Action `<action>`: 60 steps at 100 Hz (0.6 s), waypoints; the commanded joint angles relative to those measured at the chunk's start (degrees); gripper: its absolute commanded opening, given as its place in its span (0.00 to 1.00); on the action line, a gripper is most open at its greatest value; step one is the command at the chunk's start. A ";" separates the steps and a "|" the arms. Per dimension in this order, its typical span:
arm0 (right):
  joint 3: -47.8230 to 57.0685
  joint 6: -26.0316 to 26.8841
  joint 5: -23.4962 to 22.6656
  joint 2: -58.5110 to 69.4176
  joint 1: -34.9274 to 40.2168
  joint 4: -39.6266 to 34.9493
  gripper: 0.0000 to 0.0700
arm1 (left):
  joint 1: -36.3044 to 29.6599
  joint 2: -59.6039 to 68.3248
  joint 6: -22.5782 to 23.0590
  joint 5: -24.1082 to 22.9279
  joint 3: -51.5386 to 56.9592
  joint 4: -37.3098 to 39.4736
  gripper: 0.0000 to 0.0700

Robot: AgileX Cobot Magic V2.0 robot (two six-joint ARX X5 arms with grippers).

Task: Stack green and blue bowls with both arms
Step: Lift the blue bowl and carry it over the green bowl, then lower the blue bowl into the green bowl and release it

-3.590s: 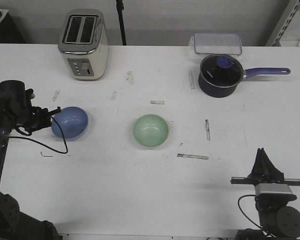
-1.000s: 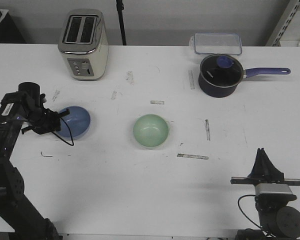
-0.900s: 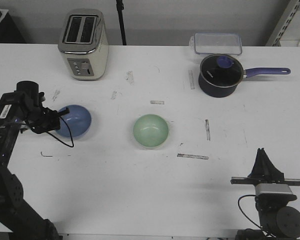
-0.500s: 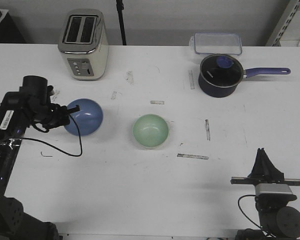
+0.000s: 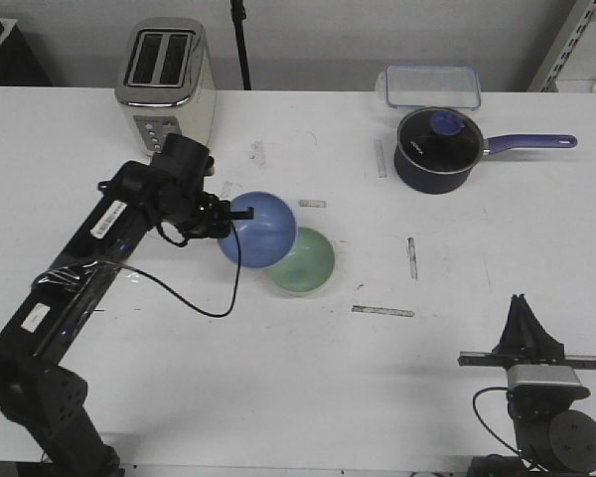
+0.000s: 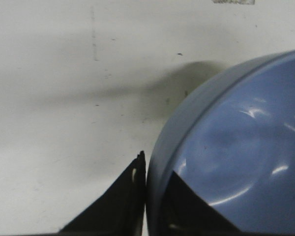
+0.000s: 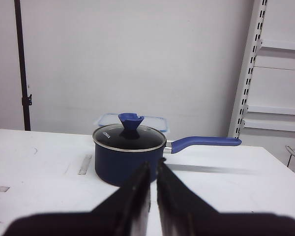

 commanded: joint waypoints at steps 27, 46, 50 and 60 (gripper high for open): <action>0.17 0.94 -0.02 -0.07 0.09 0.61 0.02 | -8.55 8.26 -0.98 0.15 6.40 2.23 0.00; 0.17 0.94 -0.02 -0.07 0.09 0.61 0.02 | -9.97 11.17 -0.96 0.15 6.40 2.36 0.00; 0.17 0.94 -0.02 -0.07 0.09 0.61 0.02 | -9.97 11.67 -0.96 0.15 6.40 2.51 0.00; 0.17 0.94 -0.02 -0.07 0.09 0.63 0.02 | -9.94 12.72 -0.96 0.13 6.40 2.67 0.00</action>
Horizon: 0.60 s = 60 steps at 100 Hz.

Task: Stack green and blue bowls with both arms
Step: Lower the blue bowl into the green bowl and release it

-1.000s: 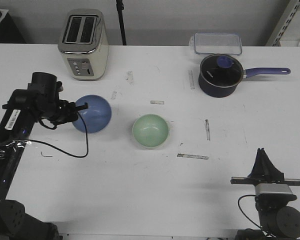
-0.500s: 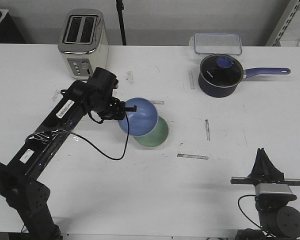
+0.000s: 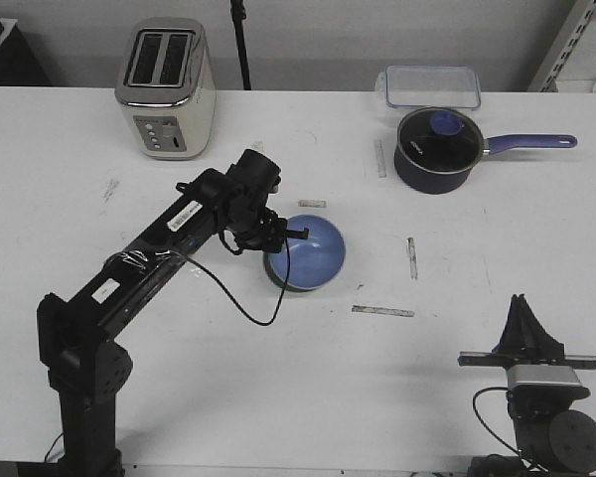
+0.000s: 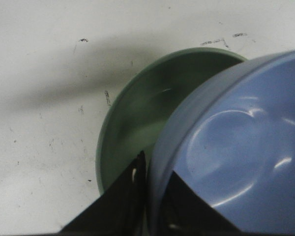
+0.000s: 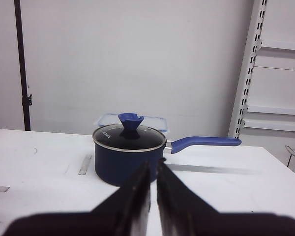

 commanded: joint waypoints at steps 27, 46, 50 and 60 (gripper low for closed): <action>0.17 0.94 -0.02 -0.09 0.09 0.61 0.02 | -0.04 2.51 -0.13 -0.31 1.40 0.83 0.00; 0.17 0.94 -0.02 -0.09 0.09 0.61 0.02 | 0.50 2.51 -0.15 -1.55 1.40 0.48 0.00; 0.17 0.94 -0.02 -0.09 0.09 0.61 0.02 | 0.52 2.51 -0.15 -1.55 1.40 0.42 0.00; 0.17 0.94 -0.02 -0.09 0.09 0.61 0.02 | 0.52 2.51 -0.15 -1.31 1.40 0.22 0.07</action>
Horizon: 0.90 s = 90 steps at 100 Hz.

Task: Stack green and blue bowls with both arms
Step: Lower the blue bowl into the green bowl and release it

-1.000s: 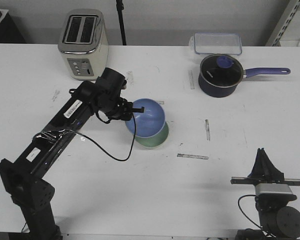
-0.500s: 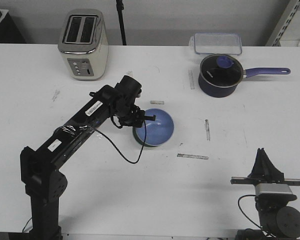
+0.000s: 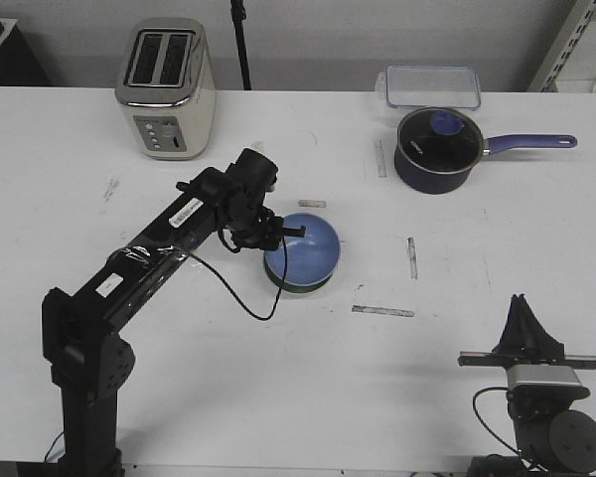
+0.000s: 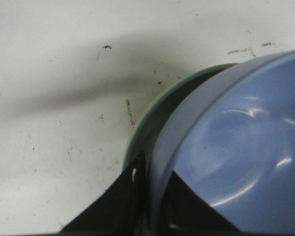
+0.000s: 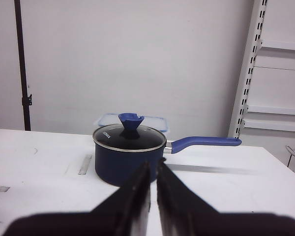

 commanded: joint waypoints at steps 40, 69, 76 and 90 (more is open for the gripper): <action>0.20 0.94 -0.02 -0.09 0.09 0.61 0.02 | -0.42 0.57 -0.13 1.95 1.40 -2.08 0.31; 0.20 0.94 -0.02 -0.09 0.09 0.61 0.02 | -0.31 -2.21 -0.11 1.88 1.40 -3.17 0.42; 0.20 0.94 -0.02 -0.09 0.09 0.63 0.02 | -0.22 -3.21 -0.13 1.77 1.40 -3.26 0.41; 0.20 0.94 -0.02 -0.09 0.09 0.61 0.02 | 0.85 -5.60 0.04 1.51 1.36 -2.97 0.41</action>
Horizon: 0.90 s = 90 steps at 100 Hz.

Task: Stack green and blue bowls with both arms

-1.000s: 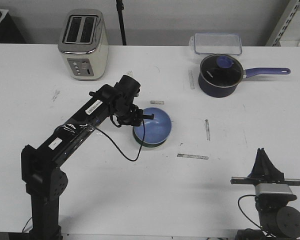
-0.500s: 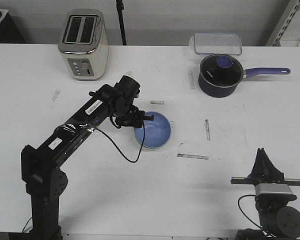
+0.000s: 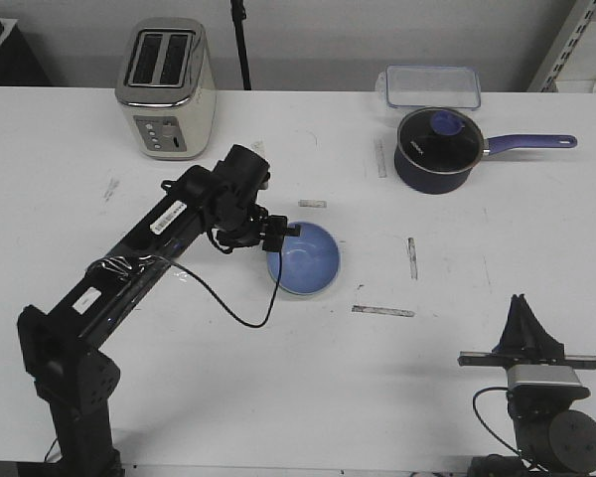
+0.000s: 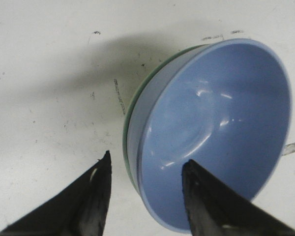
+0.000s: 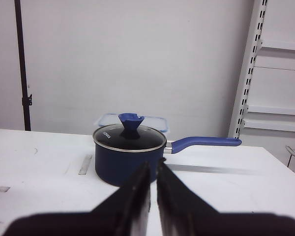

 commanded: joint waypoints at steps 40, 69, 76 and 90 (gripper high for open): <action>0.20 0.94 -0.02 -0.07 0.09 0.61 0.02 | 4.33 -9.60 0.20 -5.40 -5.18 11.32 0.40; 0.20 0.94 -0.02 -0.07 0.09 0.61 0.02 | 9.62 -23.10 4.09 -5.42 -25.00 29.83 0.40; 0.20 0.94 -0.02 -0.07 0.09 0.61 0.02 | 11.21 -27.06 6.34 -5.42 -30.23 35.12 0.40; 0.20 0.94 -0.02 -0.07 0.09 0.63 0.02 | 14.75 -35.41 9.14 -5.42 -41.40 45.77 0.19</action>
